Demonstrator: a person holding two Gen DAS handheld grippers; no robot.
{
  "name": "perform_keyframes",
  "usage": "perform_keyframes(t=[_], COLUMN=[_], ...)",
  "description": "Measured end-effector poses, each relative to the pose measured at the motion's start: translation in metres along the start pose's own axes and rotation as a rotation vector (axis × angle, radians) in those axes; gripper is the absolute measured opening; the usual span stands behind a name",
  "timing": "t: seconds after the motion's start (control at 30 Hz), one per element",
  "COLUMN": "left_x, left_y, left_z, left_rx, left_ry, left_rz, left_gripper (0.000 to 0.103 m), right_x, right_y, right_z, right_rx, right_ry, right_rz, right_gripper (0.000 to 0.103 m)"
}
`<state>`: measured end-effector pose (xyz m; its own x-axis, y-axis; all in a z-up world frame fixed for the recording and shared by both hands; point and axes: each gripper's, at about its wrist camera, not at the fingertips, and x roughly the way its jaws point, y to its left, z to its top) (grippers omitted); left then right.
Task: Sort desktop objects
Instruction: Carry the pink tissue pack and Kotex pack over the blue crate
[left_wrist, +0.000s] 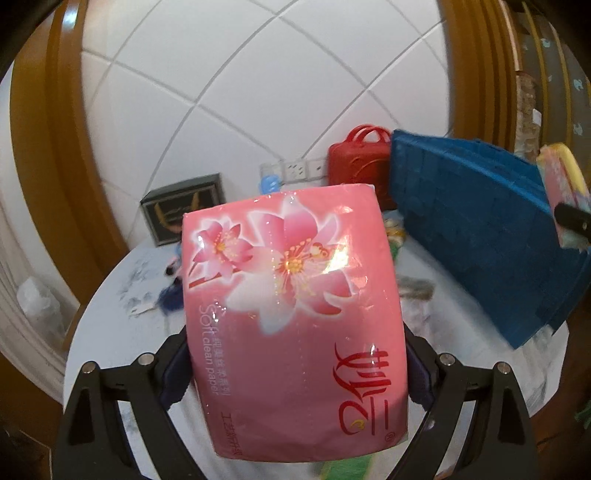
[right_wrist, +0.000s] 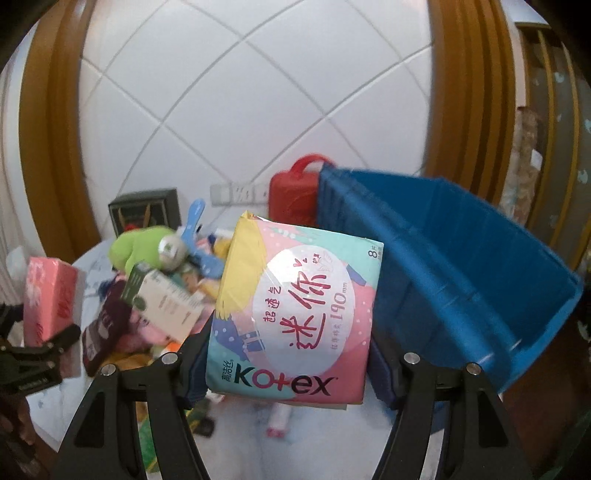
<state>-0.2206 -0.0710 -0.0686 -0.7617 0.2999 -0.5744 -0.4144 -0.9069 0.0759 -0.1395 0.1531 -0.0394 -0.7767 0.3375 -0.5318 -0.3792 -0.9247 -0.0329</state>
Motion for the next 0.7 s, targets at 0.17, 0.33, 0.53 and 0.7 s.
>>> perform_keyframes(t=[0.17, 0.33, 0.53, 0.7], left_x=[-0.004, -0.013, -0.014, 0.003], left_y=[-0.084, -0.182, -0.292, -0.376], left_z=[0.04, 0.086, 0.133, 0.157], left_rx=[-0.009, -0.007, 0.0, 0.048], left_ry=[-0.06, -0.133, -0.17, -0.126], left_rz=[-0.049, -0.086, -0.138, -0.166], left_gripper=[0.092, 0.092, 0.092, 0.092], right_x=[-0.011, -0.014, -0.003, 0.016], right_y=[-0.067, -0.155, -0.255, -0.33], right_z=[0.023, 0.043, 0.052, 0.052], right_rx=[-0.029, -0.063, -0.085, -0.068], right_ry=[-0.068, -0.122, -0.13, -0.092], right_rz=[-0.027, -0.08, -0.115, -0.138], right_gripper=[0.069, 0.069, 0.069, 0.069])
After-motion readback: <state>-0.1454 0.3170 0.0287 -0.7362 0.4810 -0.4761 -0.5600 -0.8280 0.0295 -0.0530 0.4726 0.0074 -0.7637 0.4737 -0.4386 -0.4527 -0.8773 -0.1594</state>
